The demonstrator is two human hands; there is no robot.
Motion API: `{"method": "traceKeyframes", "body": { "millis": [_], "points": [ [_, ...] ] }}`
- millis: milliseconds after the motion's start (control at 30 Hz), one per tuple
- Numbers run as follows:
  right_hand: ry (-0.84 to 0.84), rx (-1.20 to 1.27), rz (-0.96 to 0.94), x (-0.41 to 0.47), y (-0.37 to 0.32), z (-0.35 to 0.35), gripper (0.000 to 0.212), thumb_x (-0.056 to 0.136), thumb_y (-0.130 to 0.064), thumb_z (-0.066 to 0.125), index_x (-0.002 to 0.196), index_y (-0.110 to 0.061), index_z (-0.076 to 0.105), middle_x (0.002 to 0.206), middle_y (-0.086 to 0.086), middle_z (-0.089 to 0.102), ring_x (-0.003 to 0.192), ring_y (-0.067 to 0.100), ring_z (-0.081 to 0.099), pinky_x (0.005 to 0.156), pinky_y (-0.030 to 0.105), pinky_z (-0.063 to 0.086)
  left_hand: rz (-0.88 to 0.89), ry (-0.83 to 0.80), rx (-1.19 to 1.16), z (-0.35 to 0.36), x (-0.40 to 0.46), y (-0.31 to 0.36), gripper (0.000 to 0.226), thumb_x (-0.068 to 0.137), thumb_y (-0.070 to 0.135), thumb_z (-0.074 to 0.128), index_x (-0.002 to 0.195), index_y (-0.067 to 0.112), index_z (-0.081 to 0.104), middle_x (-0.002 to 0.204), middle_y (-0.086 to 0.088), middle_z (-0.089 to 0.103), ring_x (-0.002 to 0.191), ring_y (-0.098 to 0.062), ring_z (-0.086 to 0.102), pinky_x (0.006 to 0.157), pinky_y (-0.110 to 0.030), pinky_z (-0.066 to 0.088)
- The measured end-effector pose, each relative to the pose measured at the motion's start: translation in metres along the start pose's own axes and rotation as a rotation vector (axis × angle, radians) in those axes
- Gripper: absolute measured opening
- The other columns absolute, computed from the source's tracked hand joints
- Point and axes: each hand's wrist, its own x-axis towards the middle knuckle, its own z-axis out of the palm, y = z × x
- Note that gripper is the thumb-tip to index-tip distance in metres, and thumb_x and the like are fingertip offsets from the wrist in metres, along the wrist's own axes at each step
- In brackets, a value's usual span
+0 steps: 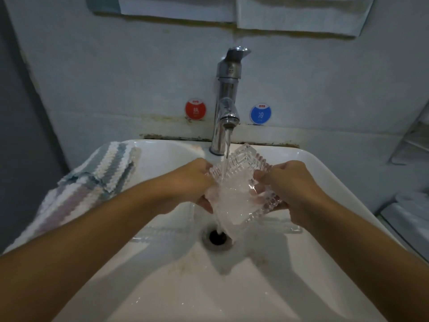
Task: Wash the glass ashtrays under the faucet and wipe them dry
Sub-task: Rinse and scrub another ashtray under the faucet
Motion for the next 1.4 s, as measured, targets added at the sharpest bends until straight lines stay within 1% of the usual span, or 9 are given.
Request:
{"method": "traceKeyframes", "body": {
  "millis": [233, 400, 533, 600, 700, 867, 1033, 1167, 1400],
  "points": [
    [0.057, 0.068, -0.081, -0.001, 0.01, 0.011, 0.013, 0.097, -0.017, 0.066, 0.093, -0.005, 0.069, 0.07, 0.005, 0.075, 0.066, 0.025, 0.073, 0.054, 0.029, 0.056, -0.134, 0.263, -0.409, 0.028, 0.003, -0.021, 0.02, 0.085, 0.007, 0.073, 0.104, 0.001, 0.071, 0.094, -0.014, 0.076, 0.079, -0.026, 0.074, 0.056, -0.025, 0.054],
    [0.109, 0.144, -0.077, 0.001, 0.013, 0.014, 0.012, 0.097, -0.019, 0.065, 0.091, -0.009, 0.069, 0.071, 0.005, 0.076, 0.079, 0.031, 0.072, 0.077, 0.046, 0.059, -0.191, 0.002, -0.693, 0.048, -0.015, -0.009, 0.03, 0.076, 0.005, 0.081, 0.103, -0.004, 0.073, 0.104, -0.017, 0.075, 0.078, -0.029, 0.071, 0.058, -0.032, 0.06],
    [0.121, 0.186, -0.104, 0.003, 0.013, 0.011, 0.011, 0.099, -0.019, 0.063, 0.095, -0.01, 0.067, 0.077, 0.005, 0.076, 0.072, 0.022, 0.072, 0.063, 0.032, 0.051, -0.257, -0.057, -0.709, 0.054, -0.016, -0.004, 0.009, 0.09, -0.007, 0.063, 0.096, -0.003, 0.069, 0.092, -0.016, 0.07, 0.067, -0.023, 0.062, 0.062, -0.039, 0.063],
    [0.084, 0.186, -0.095, 0.004, 0.015, 0.013, 0.008, 0.099, -0.018, 0.061, 0.1, -0.011, 0.066, 0.081, 0.006, 0.076, 0.073, 0.023, 0.074, 0.064, 0.035, 0.055, -0.277, -0.018, -0.688, 0.05, -0.013, -0.006, 0.018, 0.091, -0.014, 0.053, 0.102, -0.007, 0.064, 0.094, -0.023, 0.071, 0.067, -0.025, 0.062, 0.06, -0.036, 0.061],
    [-0.019, 0.17, -0.088, 0.005, 0.017, 0.017, 0.013, 0.092, -0.004, 0.064, 0.101, -0.012, 0.068, 0.094, 0.008, 0.075, 0.09, 0.028, 0.073, 0.081, 0.044, 0.06, -0.194, 0.062, -0.568, 0.041, -0.012, -0.006, 0.024, 0.083, 0.002, 0.075, 0.106, -0.002, 0.068, 0.087, -0.016, 0.071, 0.064, -0.02, 0.063, 0.048, -0.025, 0.053],
    [-0.251, 0.252, -0.109, 0.001, 0.019, 0.022, 0.035, 0.09, 0.01, 0.057, 0.117, -0.011, 0.065, 0.106, 0.009, 0.075, 0.095, 0.028, 0.074, 0.072, 0.034, 0.061, -0.05, 0.23, -0.434, 0.028, -0.009, -0.005, 0.04, 0.074, 0.02, 0.087, 0.102, 0.003, 0.064, 0.075, -0.007, 0.067, 0.044, -0.01, 0.054, 0.041, -0.019, 0.045],
    [-0.283, 0.247, -0.119, -0.005, 0.019, 0.025, 0.038, 0.092, 0.008, 0.06, 0.113, -0.024, 0.062, 0.088, 0.001, 0.076, 0.073, 0.02, 0.075, 0.06, 0.036, 0.061, -0.028, 0.255, -0.318, 0.022, -0.005, -0.007, 0.017, 0.09, -0.004, 0.064, 0.1, 0.01, 0.062, 0.088, -0.01, 0.067, 0.063, -0.021, 0.063, 0.049, -0.026, 0.052],
    [-0.356, 0.262, -0.107, -0.005, 0.022, 0.026, 0.053, 0.085, 0.017, 0.054, 0.121, -0.021, 0.06, 0.099, 0.008, 0.073, 0.081, 0.026, 0.073, 0.065, 0.038, 0.059, -0.064, 0.255, -0.248, 0.017, -0.002, -0.008, 0.022, 0.091, -0.009, 0.056, 0.099, 0.009, 0.065, 0.092, -0.013, 0.068, 0.069, -0.024, 0.064, 0.052, -0.028, 0.053],
    [-0.182, 0.183, -0.122, -0.008, 0.025, 0.031, 0.024, 0.092, 0.001, 0.066, 0.106, -0.018, 0.063, 0.087, 0.004, 0.071, 0.059, 0.012, 0.068, 0.052, 0.027, 0.055, -0.042, 0.229, -0.262, 0.022, -0.005, -0.008, 0.015, 0.09, -0.001, 0.068, 0.101, 0.008, 0.063, 0.088, -0.009, 0.066, 0.063, -0.019, 0.064, 0.044, -0.022, 0.051]
  ]
}}
